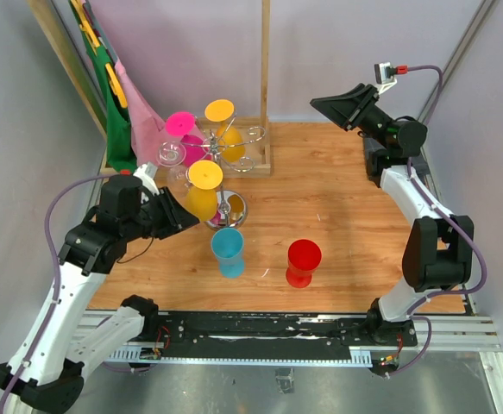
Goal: Place the wine glass upside down on the wine glass rack
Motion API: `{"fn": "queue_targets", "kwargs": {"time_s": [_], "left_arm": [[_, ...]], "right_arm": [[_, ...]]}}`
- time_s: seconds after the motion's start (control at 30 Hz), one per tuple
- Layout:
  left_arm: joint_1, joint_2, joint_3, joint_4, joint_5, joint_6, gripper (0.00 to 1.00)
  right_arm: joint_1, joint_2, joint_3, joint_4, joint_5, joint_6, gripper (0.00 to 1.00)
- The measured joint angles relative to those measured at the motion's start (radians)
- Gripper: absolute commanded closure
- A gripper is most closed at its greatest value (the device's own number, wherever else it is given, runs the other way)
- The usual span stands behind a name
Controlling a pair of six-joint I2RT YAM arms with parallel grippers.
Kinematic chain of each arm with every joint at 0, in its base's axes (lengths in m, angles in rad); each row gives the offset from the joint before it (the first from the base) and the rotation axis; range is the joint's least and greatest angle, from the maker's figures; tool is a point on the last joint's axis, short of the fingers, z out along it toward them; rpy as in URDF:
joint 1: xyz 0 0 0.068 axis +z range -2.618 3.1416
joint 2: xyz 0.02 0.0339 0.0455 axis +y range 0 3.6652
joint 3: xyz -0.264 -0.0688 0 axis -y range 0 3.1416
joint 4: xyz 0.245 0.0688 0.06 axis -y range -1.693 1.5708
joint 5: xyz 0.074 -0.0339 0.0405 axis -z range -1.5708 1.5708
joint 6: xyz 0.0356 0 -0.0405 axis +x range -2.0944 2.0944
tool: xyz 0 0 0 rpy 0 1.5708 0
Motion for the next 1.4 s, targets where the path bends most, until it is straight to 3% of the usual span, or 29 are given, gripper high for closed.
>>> {"fn": "queue_targets", "kwargs": {"time_s": [0.7, 1.13, 1.4], "left_arm": [[-0.045, 0.028, 0.027, -0.035, -0.02, 0.084, 0.74], [-0.046, 0.073, 0.332, -0.062, -0.045, 0.072, 0.74], [-0.046, 0.239, 0.55, -0.058, -0.085, 0.128, 0.76]], "right_arm": [[0.011, 0.026, 0.0, -0.008, 0.0, -0.001, 0.51], [0.011, 0.026, 0.0, -0.008, 0.0, -0.001, 0.51], [0.014, 0.026, 0.0, -0.008, 0.0, -0.001, 0.51]]}}
